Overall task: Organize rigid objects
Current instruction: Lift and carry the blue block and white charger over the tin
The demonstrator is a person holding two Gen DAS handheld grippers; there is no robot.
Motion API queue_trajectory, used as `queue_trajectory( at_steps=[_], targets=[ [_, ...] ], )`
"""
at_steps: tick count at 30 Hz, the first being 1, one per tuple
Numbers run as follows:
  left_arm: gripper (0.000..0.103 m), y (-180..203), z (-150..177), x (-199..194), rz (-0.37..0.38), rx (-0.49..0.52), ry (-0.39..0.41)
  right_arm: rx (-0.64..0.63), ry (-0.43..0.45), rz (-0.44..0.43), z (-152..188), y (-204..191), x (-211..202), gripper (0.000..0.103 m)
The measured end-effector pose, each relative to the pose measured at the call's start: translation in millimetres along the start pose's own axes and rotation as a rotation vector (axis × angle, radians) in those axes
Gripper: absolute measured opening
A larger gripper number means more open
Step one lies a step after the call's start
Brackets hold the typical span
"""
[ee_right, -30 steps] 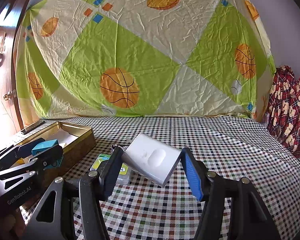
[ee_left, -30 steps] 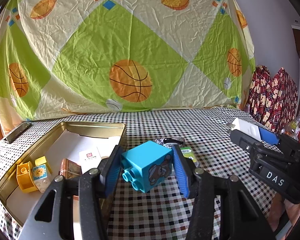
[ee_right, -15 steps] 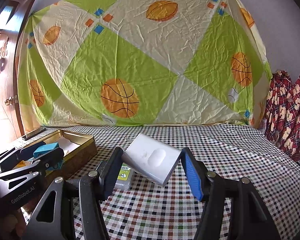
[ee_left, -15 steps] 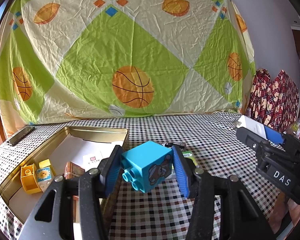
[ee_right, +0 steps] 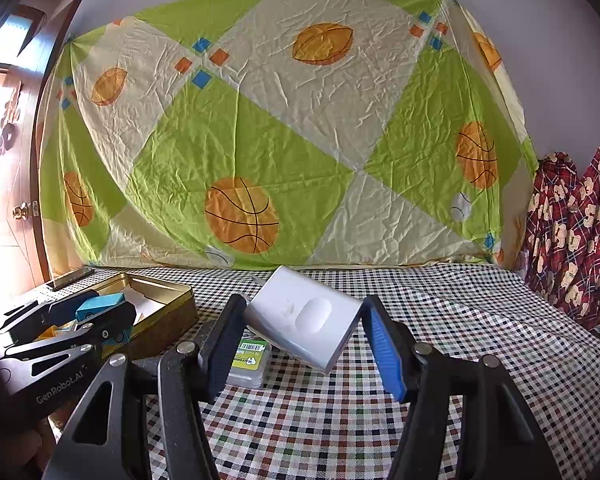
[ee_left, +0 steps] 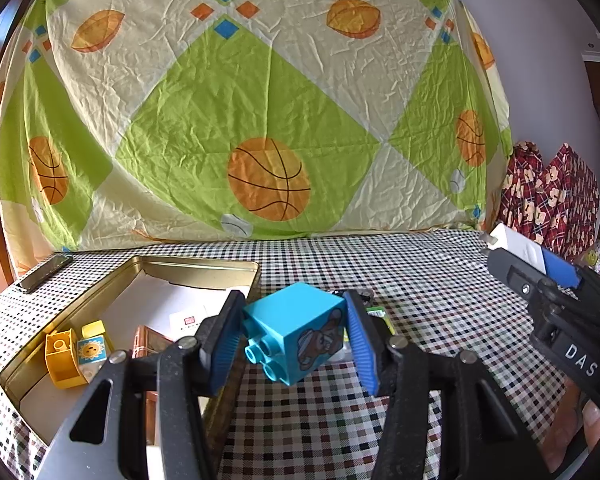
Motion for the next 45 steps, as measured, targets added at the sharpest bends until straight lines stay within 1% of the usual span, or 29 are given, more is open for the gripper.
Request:
queue_trajectory(
  at_steps=[15,26,32,39,45],
  targets=[
    [0.05,-0.9,-0.2,-2.2,-0.008,-0.006,0.009,-0.004,0.018,0.002,-0.2,-0.7,-5.1,0.062],
    [0.05,-4.6,-1.2,-8.2,-0.02,-0.023,0.031,-0.005,0.03,-0.002,-0.5,-1.9,-8.9,0.062],
    [0.05,-5.6,-1.3,-7.9,-0.026,-0.022,0.029,-0.004,0.028,-0.017,-0.3,-4.9,-8.2,0.062],
    [0.05,-15.8,0.3,-9.6,-0.018,-0.044,0.027,0.004,0.024,-0.036,0.3,-6.8,-7.1,0.062],
    [0.05,-20.4,0.8,-14.3,-0.023,-0.044,0.04,0.004,0.02,-0.064,0.7,-15.9,-5.5,0.062]
  ],
)
Point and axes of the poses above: each gripper's, at about its wrist camera, not at the fingertips, and x roughly the way its jaws point, y to its right, z to its underside, the point moved 3 cm from there along x, roughly the way its jaws point, and after that the axes turned 1 degree about -z, right-handed, at the moved point
